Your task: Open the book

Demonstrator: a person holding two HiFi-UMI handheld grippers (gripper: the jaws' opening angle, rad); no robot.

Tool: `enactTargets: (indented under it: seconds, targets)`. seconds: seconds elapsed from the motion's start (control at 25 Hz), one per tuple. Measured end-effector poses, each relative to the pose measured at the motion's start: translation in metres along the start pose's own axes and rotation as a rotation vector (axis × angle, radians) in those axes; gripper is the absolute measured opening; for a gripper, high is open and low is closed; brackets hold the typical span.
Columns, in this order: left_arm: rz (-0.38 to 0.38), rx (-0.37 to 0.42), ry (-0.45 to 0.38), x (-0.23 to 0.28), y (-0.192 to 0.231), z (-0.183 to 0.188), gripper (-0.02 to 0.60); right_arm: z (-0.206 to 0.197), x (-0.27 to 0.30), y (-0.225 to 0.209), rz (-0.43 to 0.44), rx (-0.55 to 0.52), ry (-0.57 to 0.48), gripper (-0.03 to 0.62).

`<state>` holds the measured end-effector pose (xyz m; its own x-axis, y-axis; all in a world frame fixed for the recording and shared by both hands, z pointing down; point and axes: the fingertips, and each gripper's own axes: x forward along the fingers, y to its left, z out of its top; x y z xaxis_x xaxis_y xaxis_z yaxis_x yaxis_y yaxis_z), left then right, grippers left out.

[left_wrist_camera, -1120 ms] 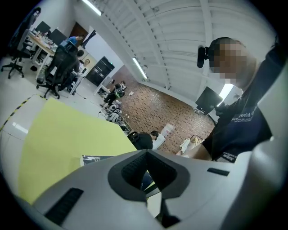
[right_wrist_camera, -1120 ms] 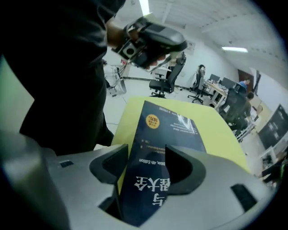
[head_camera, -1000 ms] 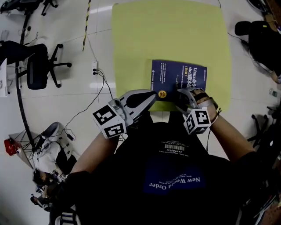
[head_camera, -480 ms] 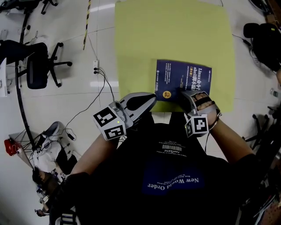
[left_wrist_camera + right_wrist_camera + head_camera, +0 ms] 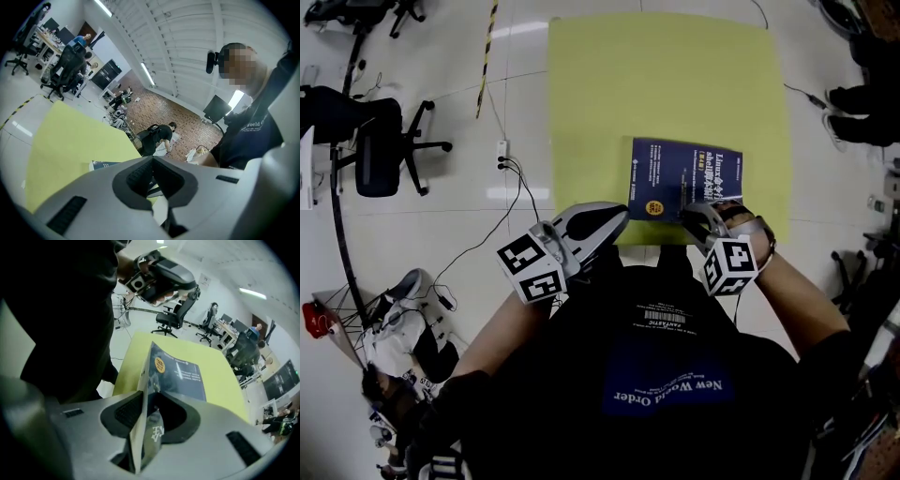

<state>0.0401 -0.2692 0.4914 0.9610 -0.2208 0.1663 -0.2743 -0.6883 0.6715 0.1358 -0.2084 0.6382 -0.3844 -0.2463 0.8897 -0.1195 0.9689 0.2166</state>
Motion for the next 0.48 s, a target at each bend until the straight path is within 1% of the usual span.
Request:
enactTargets:
  seconds: [0.28,0.48]
  targets:
    - [0.002,0.000,-0.046,-0.010,-0.009,0.025,0.006,0.010,-0.056,-0.053,0.066,0.047,-0.007,0.084]
    - [0.005,-0.006,-0.084,-0.020,-0.007,0.035,0.006,0.009,-0.073,-0.094,0.127,0.097,-0.014,0.081]
